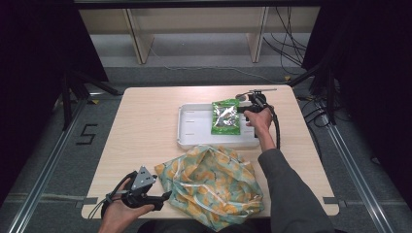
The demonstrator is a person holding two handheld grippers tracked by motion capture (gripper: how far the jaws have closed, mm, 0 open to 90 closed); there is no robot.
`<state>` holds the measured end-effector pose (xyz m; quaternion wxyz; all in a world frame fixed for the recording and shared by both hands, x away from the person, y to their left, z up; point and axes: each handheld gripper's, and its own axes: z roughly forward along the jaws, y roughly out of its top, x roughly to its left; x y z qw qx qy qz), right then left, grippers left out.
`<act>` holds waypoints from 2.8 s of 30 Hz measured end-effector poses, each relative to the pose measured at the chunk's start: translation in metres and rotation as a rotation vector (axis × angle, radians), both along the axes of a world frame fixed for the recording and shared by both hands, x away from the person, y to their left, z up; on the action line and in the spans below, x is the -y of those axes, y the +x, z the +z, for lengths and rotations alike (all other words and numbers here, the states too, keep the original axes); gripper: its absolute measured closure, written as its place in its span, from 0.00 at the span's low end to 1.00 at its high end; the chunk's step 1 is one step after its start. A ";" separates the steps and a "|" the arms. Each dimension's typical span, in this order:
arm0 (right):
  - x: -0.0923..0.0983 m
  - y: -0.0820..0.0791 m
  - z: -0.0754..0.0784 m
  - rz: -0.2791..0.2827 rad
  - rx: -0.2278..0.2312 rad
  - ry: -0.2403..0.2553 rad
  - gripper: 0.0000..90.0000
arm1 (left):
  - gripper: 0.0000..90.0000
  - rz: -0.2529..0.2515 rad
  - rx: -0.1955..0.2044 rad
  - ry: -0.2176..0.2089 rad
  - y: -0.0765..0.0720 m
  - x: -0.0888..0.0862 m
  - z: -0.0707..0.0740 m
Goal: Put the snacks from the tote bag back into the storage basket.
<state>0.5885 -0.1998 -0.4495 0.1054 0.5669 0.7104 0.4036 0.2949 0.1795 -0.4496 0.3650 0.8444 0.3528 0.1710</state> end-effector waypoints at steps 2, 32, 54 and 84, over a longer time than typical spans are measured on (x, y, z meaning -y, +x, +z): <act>0.003 0.001 -0.001 0.020 0.021 -0.031 0.89 | 0.30 -0.002 -0.004 -0.010 0.000 0.001 -0.001; 0.023 -0.026 0.036 0.105 0.094 -0.025 0.83 | 0.29 -0.011 -0.018 0.042 0.003 -0.005 0.001; 0.012 -0.074 0.062 0.256 0.132 0.018 0.73 | 0.29 0.031 -0.005 -0.004 0.004 -0.005 -0.002; 0.012 -0.112 0.055 0.323 0.132 0.022 0.54 | 0.28 0.058 0.003 -0.022 0.005 -0.006 -0.002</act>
